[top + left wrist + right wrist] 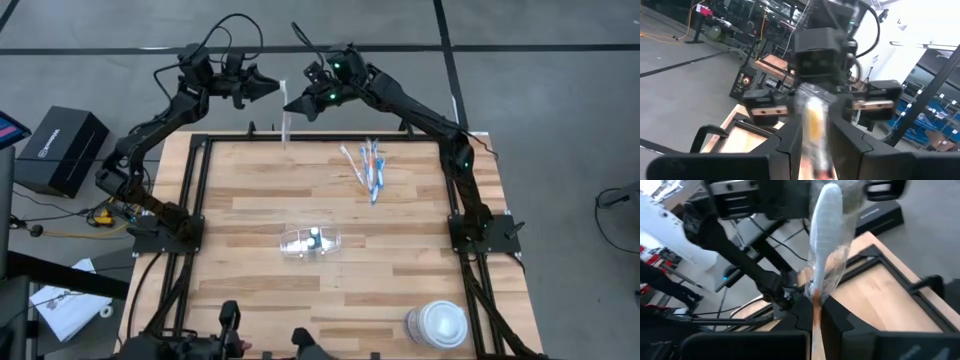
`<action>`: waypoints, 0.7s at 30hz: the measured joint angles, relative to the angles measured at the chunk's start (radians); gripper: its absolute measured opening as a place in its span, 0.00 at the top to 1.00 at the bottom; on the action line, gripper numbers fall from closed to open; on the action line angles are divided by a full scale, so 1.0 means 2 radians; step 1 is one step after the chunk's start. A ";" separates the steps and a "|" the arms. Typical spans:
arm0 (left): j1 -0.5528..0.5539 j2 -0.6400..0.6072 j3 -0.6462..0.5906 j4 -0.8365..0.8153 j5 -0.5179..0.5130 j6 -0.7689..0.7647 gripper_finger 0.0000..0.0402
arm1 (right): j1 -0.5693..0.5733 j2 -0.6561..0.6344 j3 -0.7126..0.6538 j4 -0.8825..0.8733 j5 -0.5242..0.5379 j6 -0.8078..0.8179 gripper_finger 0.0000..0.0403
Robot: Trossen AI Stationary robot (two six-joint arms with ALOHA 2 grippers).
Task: Pick & Place toothbrushing station
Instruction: Put the top left orange toothbrush into the transparent organizer
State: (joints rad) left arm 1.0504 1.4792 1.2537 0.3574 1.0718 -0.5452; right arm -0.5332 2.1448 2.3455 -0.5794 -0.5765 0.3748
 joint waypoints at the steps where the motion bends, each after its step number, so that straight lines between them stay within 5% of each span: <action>1: 0.000 0.000 0.000 0.000 0.001 -0.005 0.80 | 0.003 0.000 0.000 0.004 0.000 0.002 0.99; 16: -0.029 0.001 0.000 0.023 0.036 -0.047 0.79 | 0.012 0.000 0.000 0.022 -0.005 0.004 0.99; 21: -0.028 0.001 0.000 0.028 0.040 -0.054 0.72 | 0.012 0.000 0.000 0.022 -0.008 0.004 0.99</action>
State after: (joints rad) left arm 0.9936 1.4807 1.2533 0.4127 1.1522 -0.6533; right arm -0.5098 2.1448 2.3455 -0.5348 -0.5932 0.3823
